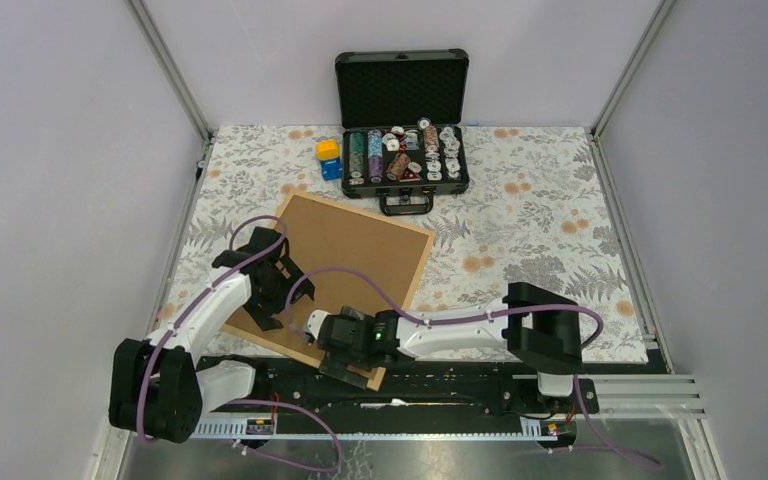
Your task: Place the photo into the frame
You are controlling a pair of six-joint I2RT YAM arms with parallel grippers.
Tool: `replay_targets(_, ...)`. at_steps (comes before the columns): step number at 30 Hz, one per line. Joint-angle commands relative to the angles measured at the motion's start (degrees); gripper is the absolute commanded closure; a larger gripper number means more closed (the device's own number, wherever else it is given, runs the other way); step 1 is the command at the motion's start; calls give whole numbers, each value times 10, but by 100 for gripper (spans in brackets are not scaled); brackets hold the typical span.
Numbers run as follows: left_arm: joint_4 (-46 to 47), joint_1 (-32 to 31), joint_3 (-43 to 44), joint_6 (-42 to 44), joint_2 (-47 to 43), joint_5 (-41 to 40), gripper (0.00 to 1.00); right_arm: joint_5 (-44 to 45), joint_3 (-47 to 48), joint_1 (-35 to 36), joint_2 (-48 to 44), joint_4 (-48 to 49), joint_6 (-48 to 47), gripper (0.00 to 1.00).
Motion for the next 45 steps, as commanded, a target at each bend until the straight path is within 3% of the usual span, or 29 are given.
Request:
replay_targets(1, -3, 4, 48, 12, 6, -31, 2, 46, 23, 8, 16, -21, -5, 4)
replay_targets(5, -7, 40, 99, 68, 39, -42, 2, 83, 18, 9, 21, -28, 2, 5)
replay_targets(10, 15, 160, 164, 151, 93, -41, 2, 149, 15, 9, 21, -33, 28, 5)
replay_targets(15, 49, 236, 214, 180, 171, -23, 2, 166, 16, 9, 44, -30, 63, 7)
replay_targets(20, 61, 261, 244, 202, 225, -17, 2, 192, 10, 8, 58, -36, 113, 11)
replay_targets(26, 89, 255, 217, 236, 196, 30, 2, 193, -10, -17, 36, -34, 147, 29)
replay_targets(28, 89, 239, 212, 256, 185, 38, 1, 168, -14, -34, 6, -32, 154, 33)
replay_targets(33, 90, 199, 206, 293, 156, 43, 1, 103, -23, -72, -88, -26, 188, 31)
replay_targets(36, 91, 202, 226, 312, 164, 36, 2, 44, -44, -119, -138, -22, 244, 11)
replay_targets(39, 107, 226, 265, 309, 195, 50, 1, -72, -104, -182, -181, 35, 301, 4)
replay_targets(45, 173, 292, 299, 259, 300, 117, 1, -296, -252, -300, -219, 212, 418, 12)
